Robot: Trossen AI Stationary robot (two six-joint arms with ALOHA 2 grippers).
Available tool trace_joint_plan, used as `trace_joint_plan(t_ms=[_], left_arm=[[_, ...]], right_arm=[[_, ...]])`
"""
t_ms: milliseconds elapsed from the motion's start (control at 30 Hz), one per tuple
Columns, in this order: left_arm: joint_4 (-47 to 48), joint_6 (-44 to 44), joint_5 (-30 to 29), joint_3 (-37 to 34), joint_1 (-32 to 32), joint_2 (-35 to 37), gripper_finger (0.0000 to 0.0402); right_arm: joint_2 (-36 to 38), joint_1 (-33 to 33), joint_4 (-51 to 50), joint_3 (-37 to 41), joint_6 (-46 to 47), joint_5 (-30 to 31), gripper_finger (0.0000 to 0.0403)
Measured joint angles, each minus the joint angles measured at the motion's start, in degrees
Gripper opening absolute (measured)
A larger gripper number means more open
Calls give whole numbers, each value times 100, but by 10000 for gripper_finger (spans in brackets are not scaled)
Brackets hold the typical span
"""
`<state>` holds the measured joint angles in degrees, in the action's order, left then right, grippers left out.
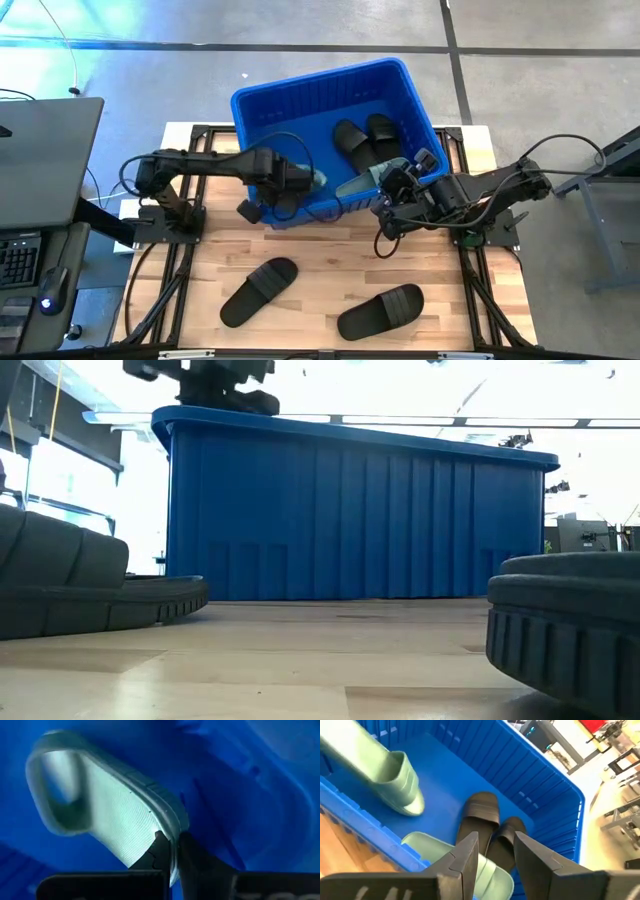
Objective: Pick and place slides into bin
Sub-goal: Put the green slide into the blue bin, then put the black slide into the blue bin
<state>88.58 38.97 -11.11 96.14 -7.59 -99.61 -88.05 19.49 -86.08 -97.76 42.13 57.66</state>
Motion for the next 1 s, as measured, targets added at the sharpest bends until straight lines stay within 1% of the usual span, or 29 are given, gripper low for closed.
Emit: trace_joint_plan(t_ms=[100,200,300,400,533,667,800,900,1000], left_arm=[[-604,271,-43,-440,13,5,0],[-1073,327,5,-629,10,6,6],[-1209,326,-24,-642,6,7,27],[-1248,326,-160,-642,9,8,57],[-1221,311,-191,-642,8,8,101],[-1153,310,233,-642,6,9,152],[-732,275,315,-602,10,9,199],[-361,158,241,-428,10,17,227],[35,-90,236,13,10,10,245]], right_arm=[[0,0,0,1,-14,158,115],[0,-5,1,0,-15,269,114],[0,-64,4,1,0,266,115],[0,-170,17,1,37,192,115],[0,-325,22,1,31,188,114],[0,-483,28,0,3,187,115],[0,-639,106,1,-187,177,115],[0,-759,161,1,-262,108,114],[0,-888,157,2,-274,5,114]])
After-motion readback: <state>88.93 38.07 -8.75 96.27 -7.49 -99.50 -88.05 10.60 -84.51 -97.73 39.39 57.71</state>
